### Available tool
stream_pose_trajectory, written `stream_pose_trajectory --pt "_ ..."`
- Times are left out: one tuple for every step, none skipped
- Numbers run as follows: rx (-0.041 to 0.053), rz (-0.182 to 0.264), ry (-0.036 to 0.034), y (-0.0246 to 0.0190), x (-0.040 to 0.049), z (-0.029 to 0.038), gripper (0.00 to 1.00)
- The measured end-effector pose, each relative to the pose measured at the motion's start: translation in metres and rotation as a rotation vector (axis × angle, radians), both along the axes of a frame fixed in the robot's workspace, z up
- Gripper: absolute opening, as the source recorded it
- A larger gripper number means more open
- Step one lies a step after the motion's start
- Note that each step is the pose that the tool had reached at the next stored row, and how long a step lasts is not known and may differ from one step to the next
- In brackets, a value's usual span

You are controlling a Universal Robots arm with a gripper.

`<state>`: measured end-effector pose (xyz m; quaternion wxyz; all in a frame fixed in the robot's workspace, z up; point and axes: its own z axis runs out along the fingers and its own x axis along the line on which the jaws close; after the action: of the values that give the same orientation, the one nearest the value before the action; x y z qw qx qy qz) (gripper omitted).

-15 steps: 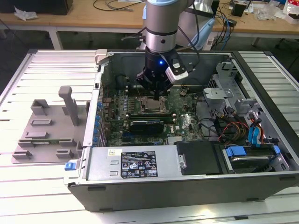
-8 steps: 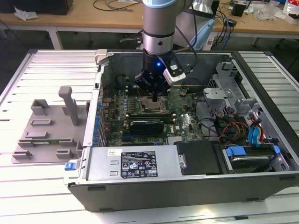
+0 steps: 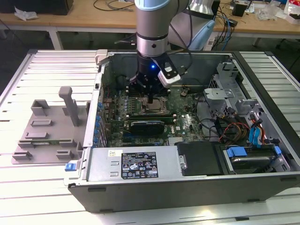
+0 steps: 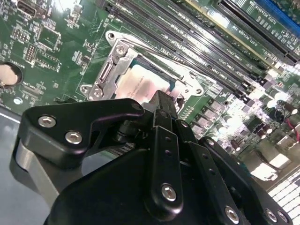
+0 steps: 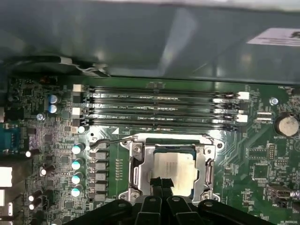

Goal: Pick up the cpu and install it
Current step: 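Close the cpu cover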

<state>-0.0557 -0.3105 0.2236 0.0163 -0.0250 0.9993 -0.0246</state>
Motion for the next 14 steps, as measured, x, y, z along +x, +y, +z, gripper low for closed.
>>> stream_pose_trajectory --pt "0.0001 0.011 0.0 -0.0002 -0.0005 -0.0003 0.11" --pt "0.0002 0.017 -0.0001 -0.0003 -0.0014 -0.0007 0.11" --pt "0.0 0.022 -0.0001 -0.0003 -0.0044 -0.0013 0.11" --pt "0.0001 0.026 0.0 -0.0003 -0.0097 -0.0025 0.11" --pt "0.0 0.028 0.0 -0.0003 -0.0138 -0.0039 0.11" --pt "0.0 0.032 0.0 -0.0004 -0.0167 -0.0061 0.11" --pt "0.0001 0.034 -0.0001 -0.0003 -0.0179 -0.0072 0.11" --pt "0.0 0.037 0.0 -0.0003 -0.0193 -0.0091 0.11" --pt "0.0 0.039 0.0 -0.0003 -0.0194 -0.0101 0.11" --pt "0.0 0.042 0.0 -0.0003 -0.0196 -0.0109 0.11" --pt "0.0001 0.045 -0.0001 -0.0003 -0.0198 -0.0122 0.11" --pt "0.0 0.05 0.0 -0.0003 -0.0199 -0.0135 0.11" --pt "0.0 0.051 -0.0001 -0.0003 -0.0199 -0.0138 0.11" --pt "0.0001 0.053 -0.0001 -0.0003 -0.0199 -0.0151 0.11"
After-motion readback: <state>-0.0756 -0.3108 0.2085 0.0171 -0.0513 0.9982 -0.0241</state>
